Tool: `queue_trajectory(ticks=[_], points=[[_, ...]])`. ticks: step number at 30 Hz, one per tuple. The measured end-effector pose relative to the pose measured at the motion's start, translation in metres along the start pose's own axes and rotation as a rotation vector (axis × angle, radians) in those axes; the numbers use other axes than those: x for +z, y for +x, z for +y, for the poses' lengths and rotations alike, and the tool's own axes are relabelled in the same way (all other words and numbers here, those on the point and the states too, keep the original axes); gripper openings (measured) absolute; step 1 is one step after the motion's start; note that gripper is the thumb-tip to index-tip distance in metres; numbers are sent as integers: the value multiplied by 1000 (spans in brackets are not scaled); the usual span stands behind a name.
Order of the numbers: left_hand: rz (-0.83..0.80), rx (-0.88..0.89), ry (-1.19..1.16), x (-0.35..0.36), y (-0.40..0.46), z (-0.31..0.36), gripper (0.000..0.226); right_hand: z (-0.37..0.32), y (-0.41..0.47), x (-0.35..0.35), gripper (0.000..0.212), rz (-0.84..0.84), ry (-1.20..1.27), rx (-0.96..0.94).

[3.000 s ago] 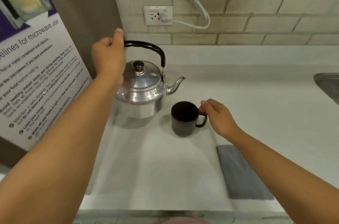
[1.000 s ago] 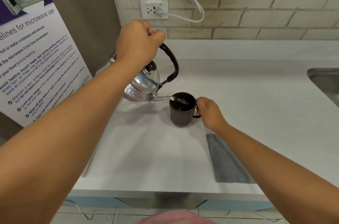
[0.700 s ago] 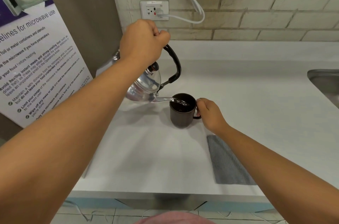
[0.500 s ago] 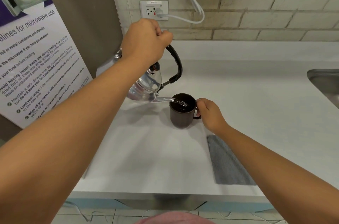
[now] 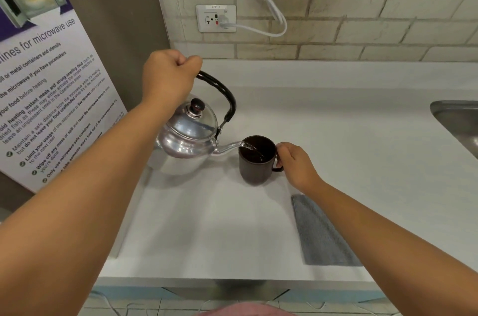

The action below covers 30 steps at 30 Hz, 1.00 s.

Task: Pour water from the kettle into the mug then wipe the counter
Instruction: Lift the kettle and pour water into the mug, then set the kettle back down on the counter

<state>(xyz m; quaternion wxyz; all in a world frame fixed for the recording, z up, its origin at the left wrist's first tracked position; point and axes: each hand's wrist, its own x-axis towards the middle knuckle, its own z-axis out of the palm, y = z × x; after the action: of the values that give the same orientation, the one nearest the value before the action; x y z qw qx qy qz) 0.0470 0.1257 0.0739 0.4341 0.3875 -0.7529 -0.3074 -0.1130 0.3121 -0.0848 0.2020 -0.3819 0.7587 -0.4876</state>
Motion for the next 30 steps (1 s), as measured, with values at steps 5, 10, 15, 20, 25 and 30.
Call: queue_trajectory(ticks=[5,10,15,20,25,30], points=[[40,-119,-84,-5,-2,-17,37,2,0,0,34,6,11,0],[61,-238,-146,-5,-2,-28,37,2,1,-1,40,-2,43,24],[80,-360,-222,-6,5,-38,25,0,3,-5,39,-41,71,66],[103,-445,-350,-9,20,-40,20,-10,12,-18,30,-157,82,195],[99,-445,-402,0,41,-43,20,-41,39,-38,18,-146,-95,190],[86,-427,-446,22,62,-58,27,-106,90,-20,17,-83,14,-52]])
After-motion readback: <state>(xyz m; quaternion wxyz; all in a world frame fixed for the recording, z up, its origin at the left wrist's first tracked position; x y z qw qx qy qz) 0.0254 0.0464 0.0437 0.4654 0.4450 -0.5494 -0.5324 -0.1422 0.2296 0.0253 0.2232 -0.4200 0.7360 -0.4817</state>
